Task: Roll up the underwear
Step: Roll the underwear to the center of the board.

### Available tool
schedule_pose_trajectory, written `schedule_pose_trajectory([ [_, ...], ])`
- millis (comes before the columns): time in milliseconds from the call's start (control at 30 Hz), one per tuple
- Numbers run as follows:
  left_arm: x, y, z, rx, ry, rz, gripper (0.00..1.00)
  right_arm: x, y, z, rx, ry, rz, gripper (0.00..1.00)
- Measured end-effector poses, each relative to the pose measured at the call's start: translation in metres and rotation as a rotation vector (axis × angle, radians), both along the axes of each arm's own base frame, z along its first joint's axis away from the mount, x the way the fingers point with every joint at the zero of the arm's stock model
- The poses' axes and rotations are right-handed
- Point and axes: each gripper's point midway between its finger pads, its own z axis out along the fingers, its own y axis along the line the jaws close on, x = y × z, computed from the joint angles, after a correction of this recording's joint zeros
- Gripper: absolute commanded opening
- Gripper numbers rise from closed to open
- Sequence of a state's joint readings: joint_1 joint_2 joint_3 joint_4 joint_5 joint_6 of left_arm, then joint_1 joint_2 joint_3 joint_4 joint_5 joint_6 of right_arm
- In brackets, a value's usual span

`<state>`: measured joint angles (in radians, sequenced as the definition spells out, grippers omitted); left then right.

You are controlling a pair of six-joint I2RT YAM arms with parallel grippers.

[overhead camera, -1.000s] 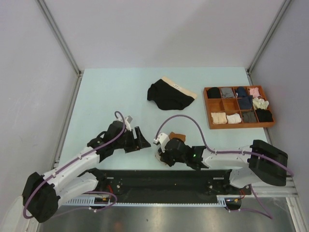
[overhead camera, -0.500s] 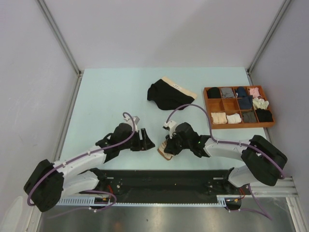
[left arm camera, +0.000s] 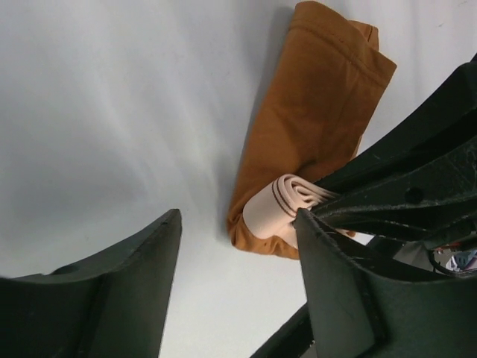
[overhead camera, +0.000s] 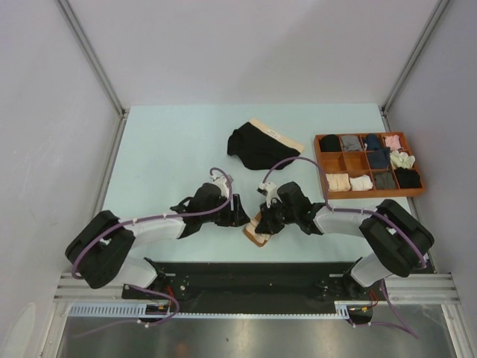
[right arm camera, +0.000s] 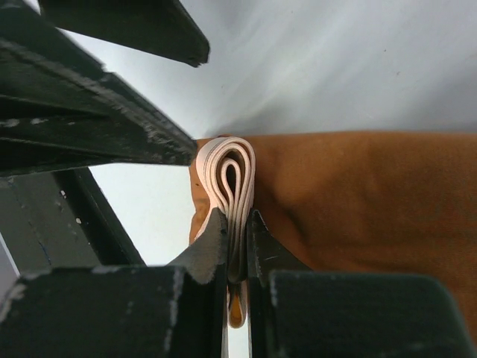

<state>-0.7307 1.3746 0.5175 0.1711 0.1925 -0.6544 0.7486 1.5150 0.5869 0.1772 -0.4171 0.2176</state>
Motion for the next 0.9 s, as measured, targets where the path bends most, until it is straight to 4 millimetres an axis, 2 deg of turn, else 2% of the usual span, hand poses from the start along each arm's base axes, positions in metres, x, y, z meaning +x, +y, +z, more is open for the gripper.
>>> schedule_pose_trajectory([
  [167,0.002,-0.008,-0.008,-0.001,0.003,-0.030,0.56,0.002,-0.002,0.000,0.006,0.011,-0.005,0.00],
  [400,-0.004,-0.023,-0.008,-0.041,-0.005,-0.089,0.55,0.006,-0.007,-0.001,0.006,0.028,-0.035,0.02],
  [533,-0.013,-0.035,-0.011,-0.057,-0.004,-0.138,0.51,0.007,-0.008,-0.001,0.004,0.031,-0.039,0.18],
  [567,-0.016,-0.036,-0.014,-0.053,0.002,-0.146,0.47,0.007,-0.008,-0.002,0.000,0.032,-0.041,0.28],
  [667,-0.018,-0.041,-0.020,-0.042,0.007,-0.157,0.41,0.009,-0.013,-0.004,-0.017,0.033,-0.063,0.43],
  [733,-0.016,-0.041,-0.022,-0.035,0.007,-0.150,0.40,0.011,-0.016,-0.002,-0.025,0.028,-0.078,0.58],
  [900,-0.015,-0.044,-0.023,-0.024,0.005,-0.144,0.38,0.019,-0.028,0.013,-0.053,-0.029,-0.138,0.62],
])
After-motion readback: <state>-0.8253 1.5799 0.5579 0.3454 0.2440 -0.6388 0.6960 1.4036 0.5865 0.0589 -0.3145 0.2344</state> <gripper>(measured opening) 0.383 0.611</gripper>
